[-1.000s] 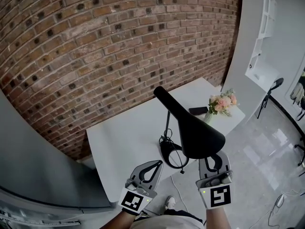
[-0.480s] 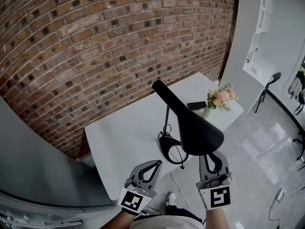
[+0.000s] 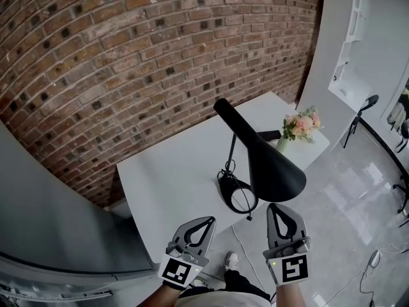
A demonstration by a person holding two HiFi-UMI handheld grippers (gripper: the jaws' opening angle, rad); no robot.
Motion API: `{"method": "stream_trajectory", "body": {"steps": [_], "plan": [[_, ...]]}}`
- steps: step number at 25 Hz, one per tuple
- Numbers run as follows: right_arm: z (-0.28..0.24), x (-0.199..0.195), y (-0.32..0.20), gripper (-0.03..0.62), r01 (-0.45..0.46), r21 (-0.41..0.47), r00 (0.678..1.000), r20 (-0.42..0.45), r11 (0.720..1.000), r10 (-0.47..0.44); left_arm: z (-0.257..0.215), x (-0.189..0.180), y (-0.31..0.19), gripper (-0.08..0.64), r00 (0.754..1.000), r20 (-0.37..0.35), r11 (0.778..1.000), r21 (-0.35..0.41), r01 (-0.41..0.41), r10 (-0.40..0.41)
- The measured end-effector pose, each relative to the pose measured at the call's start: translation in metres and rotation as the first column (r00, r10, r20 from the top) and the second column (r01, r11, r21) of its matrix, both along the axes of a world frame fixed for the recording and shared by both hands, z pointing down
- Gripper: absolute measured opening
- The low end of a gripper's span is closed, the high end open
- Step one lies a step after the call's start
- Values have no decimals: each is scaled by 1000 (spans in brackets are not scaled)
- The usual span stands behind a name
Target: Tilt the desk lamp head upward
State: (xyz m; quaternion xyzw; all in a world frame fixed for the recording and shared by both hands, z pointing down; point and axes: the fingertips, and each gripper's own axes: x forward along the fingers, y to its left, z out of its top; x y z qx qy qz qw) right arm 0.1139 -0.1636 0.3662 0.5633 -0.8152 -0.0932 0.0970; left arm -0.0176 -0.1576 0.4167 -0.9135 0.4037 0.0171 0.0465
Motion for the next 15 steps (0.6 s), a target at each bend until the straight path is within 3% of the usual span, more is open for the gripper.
{"method": "stream_trajectory", "body": {"steps": [15], "plan": [[9, -53, 34, 12, -1, 15, 999, 52, 1000, 0, 11, -55, 36, 8, 999, 49, 1000, 0, 4, -4]]}}
